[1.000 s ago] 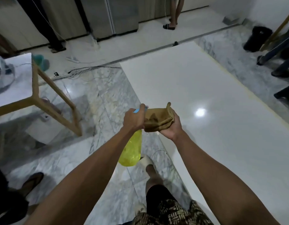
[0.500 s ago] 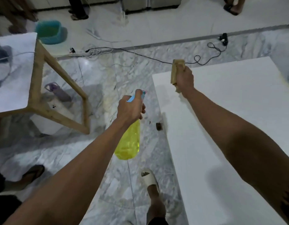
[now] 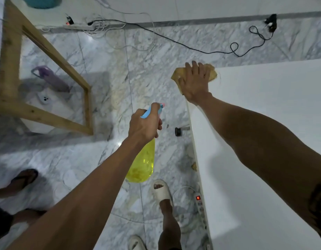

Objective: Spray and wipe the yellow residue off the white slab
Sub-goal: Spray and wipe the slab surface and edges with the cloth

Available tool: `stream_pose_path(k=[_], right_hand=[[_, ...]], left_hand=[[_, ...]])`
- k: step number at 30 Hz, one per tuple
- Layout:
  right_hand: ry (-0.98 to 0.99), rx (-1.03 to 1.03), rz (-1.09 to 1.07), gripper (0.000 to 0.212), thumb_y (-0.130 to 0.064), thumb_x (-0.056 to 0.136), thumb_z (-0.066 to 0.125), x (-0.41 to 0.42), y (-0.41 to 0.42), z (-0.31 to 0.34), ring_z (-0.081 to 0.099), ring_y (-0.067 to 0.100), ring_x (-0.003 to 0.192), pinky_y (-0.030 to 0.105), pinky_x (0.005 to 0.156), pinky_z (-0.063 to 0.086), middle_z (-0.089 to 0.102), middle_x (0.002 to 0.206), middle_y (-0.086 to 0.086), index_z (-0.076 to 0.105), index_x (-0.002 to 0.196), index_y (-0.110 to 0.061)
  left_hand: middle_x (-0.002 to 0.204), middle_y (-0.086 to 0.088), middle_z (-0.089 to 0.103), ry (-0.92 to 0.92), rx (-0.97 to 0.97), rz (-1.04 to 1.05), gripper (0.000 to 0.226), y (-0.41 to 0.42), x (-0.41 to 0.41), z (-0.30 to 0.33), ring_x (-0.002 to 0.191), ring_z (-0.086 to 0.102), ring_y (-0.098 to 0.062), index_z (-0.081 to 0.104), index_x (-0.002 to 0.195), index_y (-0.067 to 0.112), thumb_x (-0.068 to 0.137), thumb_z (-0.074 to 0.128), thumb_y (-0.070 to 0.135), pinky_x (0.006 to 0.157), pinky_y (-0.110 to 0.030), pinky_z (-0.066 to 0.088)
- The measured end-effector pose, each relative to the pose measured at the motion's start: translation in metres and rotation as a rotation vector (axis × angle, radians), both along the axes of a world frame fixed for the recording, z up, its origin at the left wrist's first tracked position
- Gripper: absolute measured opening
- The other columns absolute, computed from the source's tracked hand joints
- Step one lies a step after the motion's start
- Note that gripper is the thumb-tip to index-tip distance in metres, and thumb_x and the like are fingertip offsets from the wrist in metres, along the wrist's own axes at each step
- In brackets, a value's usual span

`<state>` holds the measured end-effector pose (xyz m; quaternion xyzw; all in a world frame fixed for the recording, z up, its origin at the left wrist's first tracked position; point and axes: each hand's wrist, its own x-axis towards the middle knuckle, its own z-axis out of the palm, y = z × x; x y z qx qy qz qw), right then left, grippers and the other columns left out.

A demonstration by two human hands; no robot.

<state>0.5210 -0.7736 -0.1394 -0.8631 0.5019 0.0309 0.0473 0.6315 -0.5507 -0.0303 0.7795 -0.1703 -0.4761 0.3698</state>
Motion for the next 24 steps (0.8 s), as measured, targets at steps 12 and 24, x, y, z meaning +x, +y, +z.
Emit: stream_pose_path(k=[12,24], right_hand=[[-0.146,0.064,-0.029,0.062,-0.034,0.102,0.014,-0.01,0.033,-0.006,0.014,0.037,0.152,0.051,0.122,0.001,0.021,0.161,0.023,0.025,0.155,-0.002],[-0.146,0.089,0.008,0.07,-0.036,0.098,0.008,-0.067,0.132,-0.01,0.018,0.043,0.15,0.055,0.121,0.004,0.027,0.159,0.026,0.031,0.152,0.001]], left_hand=[[0.073,-0.01,0.071,0.048,0.0,0.014,0.08,0.025,-0.02,0.018,0.063,0.068,-0.021,0.079,0.11,0.004,0.065,0.053,0.064,0.046,-0.028,0.048],[0.073,-0.013,0.071,-0.005,-0.057,-0.042,0.044,0.088,-0.057,0.03,0.062,0.066,-0.024,0.076,0.079,0.014,0.095,0.055,0.049,0.049,-0.028,0.048]])
